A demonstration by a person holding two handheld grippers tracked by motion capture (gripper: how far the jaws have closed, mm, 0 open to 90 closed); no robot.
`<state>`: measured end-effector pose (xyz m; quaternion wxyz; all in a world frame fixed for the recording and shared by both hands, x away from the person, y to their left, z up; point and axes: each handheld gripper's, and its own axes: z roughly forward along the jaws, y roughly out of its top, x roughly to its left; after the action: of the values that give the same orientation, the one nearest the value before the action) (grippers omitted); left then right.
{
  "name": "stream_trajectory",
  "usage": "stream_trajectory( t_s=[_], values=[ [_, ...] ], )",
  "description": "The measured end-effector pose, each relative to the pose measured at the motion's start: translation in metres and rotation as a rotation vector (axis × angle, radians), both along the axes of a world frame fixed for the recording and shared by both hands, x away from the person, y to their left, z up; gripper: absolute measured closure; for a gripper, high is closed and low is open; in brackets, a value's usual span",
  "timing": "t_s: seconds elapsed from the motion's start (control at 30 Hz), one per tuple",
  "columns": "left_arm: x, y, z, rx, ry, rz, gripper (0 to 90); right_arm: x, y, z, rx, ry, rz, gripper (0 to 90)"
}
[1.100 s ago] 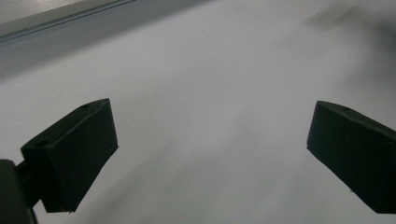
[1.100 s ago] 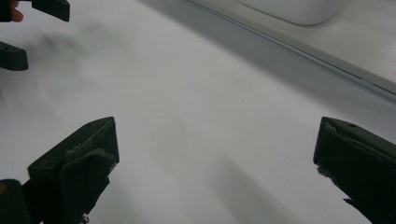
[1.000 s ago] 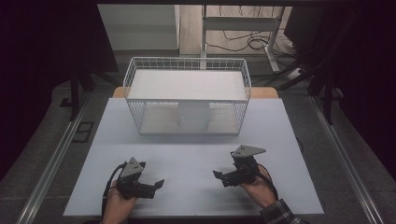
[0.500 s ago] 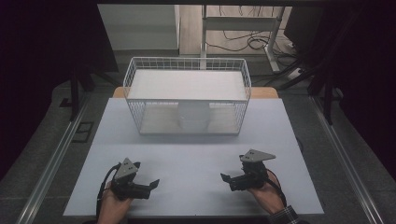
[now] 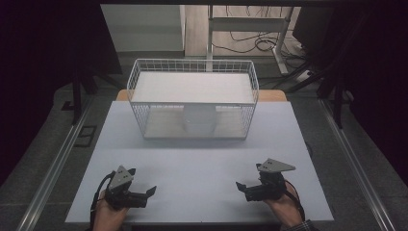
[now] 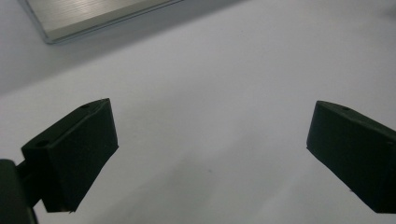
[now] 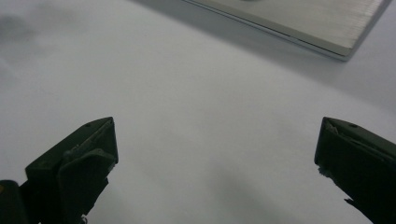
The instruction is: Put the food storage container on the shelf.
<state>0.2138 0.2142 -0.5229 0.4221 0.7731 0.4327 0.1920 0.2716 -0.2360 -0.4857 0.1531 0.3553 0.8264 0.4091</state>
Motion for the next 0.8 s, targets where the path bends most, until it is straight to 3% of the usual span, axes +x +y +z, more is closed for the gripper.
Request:
stream_trajectory(
  t_s=[0.8],
  values=[
    [-0.029,0.038,-0.002,0.001,-0.022,0.115,0.0,-0.030,-0.050,-0.005,-0.005,-0.014,-0.151,0.0]
  ],
)
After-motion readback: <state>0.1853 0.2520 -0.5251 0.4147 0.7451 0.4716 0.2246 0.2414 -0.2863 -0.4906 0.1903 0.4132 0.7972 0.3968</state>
